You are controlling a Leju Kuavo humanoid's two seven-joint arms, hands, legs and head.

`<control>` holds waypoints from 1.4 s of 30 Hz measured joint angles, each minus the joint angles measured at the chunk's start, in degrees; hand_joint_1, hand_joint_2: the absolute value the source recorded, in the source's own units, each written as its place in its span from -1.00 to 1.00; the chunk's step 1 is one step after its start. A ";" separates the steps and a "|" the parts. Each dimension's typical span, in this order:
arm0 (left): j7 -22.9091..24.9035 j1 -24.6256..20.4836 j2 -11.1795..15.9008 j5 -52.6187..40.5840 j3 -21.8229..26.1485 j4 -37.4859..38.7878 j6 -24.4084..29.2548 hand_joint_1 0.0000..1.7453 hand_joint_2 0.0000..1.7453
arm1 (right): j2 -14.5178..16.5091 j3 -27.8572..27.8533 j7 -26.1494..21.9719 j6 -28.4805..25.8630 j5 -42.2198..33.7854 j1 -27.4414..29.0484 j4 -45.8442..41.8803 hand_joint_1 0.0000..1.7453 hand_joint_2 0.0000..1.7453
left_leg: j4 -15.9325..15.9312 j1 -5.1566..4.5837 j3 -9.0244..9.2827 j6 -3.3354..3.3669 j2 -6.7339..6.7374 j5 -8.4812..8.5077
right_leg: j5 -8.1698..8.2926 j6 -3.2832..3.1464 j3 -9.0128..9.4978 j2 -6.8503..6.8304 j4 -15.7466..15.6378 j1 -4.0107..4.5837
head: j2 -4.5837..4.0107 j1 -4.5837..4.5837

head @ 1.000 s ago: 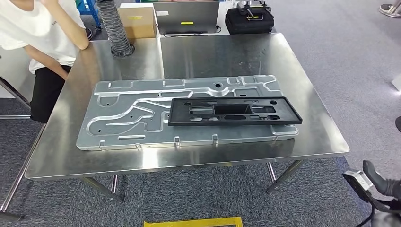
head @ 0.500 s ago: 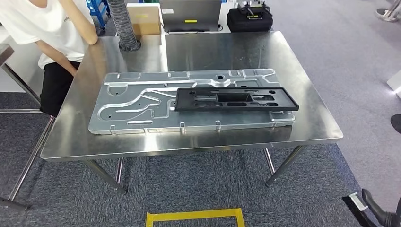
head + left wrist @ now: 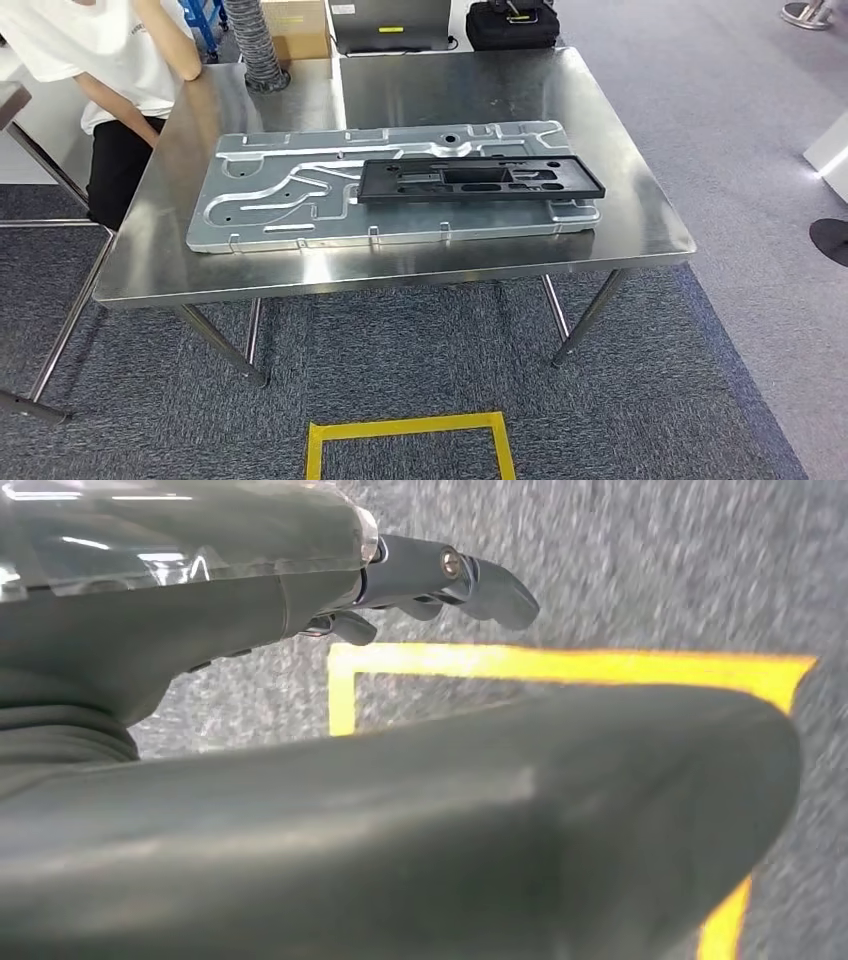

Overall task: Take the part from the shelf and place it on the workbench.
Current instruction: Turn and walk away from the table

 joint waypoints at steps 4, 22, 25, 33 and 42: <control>0.48 0.08 -0.42 -0.73 -0.06 0.03 -0.80 -1.00 -1.00 | 2.21 2.91 2.69 4.36 -0.44 -0.13 6.24 -1.00 -1.00 | 12.12 0.18 -2.87 -0.58 -0.06 -10.31 | 2.65 -0.93 -3.27 -0.22 0.06 0.13 | -0.01 0.00; 1.39 -0.41 -0.81 -3.25 -1.47 0.08 -1.29 -1.00 -1.00 | 12.14 3.21 0.01 20.92 -4.87 -1.50 13.89 -1.00 -1.00 | -2.59 0.02 4.29 1.93 0.64 -1.38 | -2.44 2.85 -10.75 0.09 18.38 -1.14 | 0.01 0.02; 1.57 -0.34 -0.81 -3.33 -1.71 0.08 -1.13 -1.00 -1.00 | 13.18 3.39 -0.60 21.20 -3.86 -2.04 14.18 -1.00 -1.00 | -1.44 0.05 1.90 1.10 0.64 -0.16 | -0.99 2.69 -1.56 0.18 6.81 -1.38 | 0.01 0.01; 2.47 0.33 -0.62 -3.80 -1.90 0.08 -0.43 -1.00 -1.00 | 14.08 3.68 -0.52 22.06 -3.81 -2.50 14.59 -1.00 -1.00 | 7.02 0.63 -2.27 -1.17 0.50 -6.81 | 0.30 -0.75 -1.11 -0.33 0.22 -0.50 | 0.00 0.00; 2.28 -0.14 -0.35 -4.21 -2.02 0.08 -0.87 -1.00 -1.00 | 14.21 4.33 -0.92 23.19 -3.15 -2.53 14.77 -1.00 -1.00 | -1.84 0.11 9.62 0.00 0.45 -6.49 | 4.67 0.09 -7.68 -0.50 2.21 0.32 | 0.01 -0.01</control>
